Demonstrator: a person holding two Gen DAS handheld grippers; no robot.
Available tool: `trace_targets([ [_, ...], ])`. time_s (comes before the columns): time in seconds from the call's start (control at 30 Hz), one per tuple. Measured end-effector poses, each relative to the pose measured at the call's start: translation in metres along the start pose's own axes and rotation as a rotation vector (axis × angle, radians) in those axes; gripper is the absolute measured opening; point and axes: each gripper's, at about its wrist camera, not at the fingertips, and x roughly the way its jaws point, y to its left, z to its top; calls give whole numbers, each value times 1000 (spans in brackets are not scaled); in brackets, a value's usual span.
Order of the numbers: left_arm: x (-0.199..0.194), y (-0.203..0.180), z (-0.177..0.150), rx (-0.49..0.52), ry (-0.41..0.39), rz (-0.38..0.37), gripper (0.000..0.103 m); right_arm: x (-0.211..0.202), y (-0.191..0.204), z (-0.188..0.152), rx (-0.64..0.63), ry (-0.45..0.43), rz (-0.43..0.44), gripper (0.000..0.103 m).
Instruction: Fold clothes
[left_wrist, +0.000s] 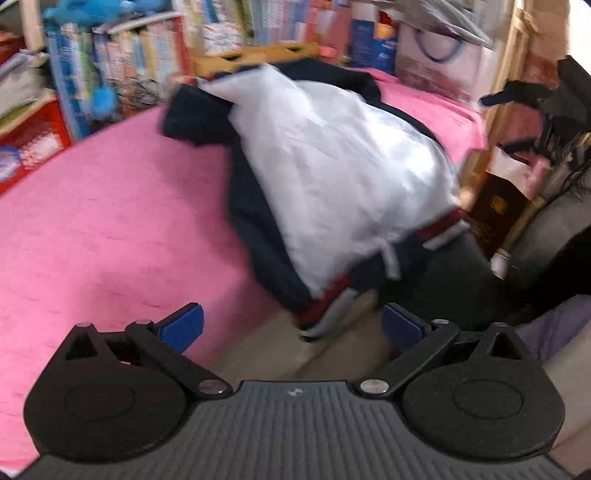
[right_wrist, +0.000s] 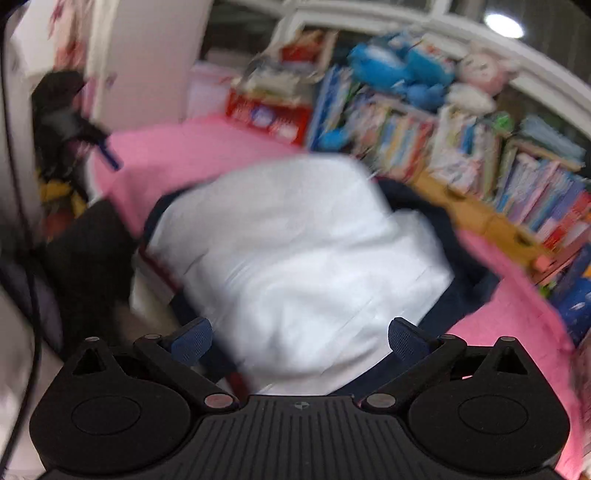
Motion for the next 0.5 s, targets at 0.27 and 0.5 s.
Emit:
trace_targets([
  [0.27,85,70,100,-331,5,319,103,137,-87,55,160,-50,-428,103],
  [0.5,189,116,183,-608,-52,220,102,240,-133,62,164,15,-600,103],
])
